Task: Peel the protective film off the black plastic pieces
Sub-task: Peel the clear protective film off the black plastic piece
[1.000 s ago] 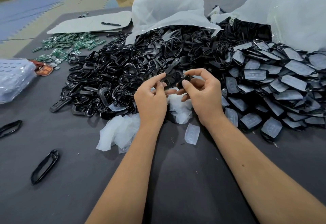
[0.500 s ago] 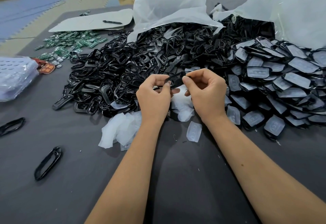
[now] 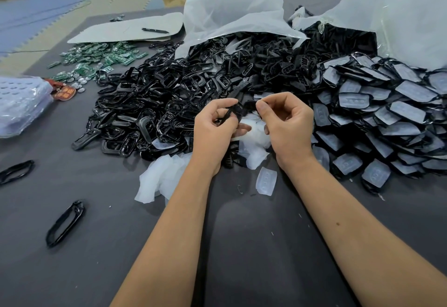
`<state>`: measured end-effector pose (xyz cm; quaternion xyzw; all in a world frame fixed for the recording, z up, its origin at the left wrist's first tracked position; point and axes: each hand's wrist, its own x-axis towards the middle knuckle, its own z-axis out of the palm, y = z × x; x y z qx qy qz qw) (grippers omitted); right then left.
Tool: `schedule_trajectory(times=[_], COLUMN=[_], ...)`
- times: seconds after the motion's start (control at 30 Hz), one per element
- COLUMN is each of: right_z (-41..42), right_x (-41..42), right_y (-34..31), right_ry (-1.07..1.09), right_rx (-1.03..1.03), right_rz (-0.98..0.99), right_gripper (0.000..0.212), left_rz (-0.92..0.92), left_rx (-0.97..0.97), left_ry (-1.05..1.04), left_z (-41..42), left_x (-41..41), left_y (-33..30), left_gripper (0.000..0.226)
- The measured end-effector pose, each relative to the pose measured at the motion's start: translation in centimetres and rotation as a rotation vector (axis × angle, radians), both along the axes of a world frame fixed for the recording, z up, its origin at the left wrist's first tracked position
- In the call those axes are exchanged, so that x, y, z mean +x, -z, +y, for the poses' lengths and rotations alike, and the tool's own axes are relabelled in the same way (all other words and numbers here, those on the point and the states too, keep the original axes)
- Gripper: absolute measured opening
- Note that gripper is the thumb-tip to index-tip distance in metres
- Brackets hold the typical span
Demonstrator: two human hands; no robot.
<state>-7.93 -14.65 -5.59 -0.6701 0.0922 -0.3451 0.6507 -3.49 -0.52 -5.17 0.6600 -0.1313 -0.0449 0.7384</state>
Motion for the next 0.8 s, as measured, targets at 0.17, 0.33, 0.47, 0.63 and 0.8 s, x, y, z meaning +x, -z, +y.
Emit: schedule_trajectory(times=[0.17,0.33,0.47,0.63,0.8], right_z=[0.0,0.1,0.3,0.54,0.72], right_x=[-0.11,-0.23,-0.2,-0.1,-0.23], right_y=[-0.04,0.06,0.11,-0.01,-0.14], right_ry=[0.006,-0.017,-0.006,0.025,0.046], right_rx=[0.053,0.048,-0.045,-0.193,-0.259], right_rz=[0.003,0.003,0.058,0.113,0.132], right_gripper=[0.005,0.01,0.008,0.009,0.012], left_rz=[-0.058,-0.058,-0.008,0.029,0.053], left_rx=[0.049,0.072,0.032,0.009,-0.003], left_ry=[-0.174,-0.265,-0.264,-0.233,-0.169], left_z=[-0.12,-0.22,-0.26,-0.26,-0.25], left_x=[0.0,-0.16,0.0,0.15,0.21], left_y=[0.27,0.43,0.4,0.45,0.48], left_gripper=[0.013,0.017,0.02,0.026,0.021])
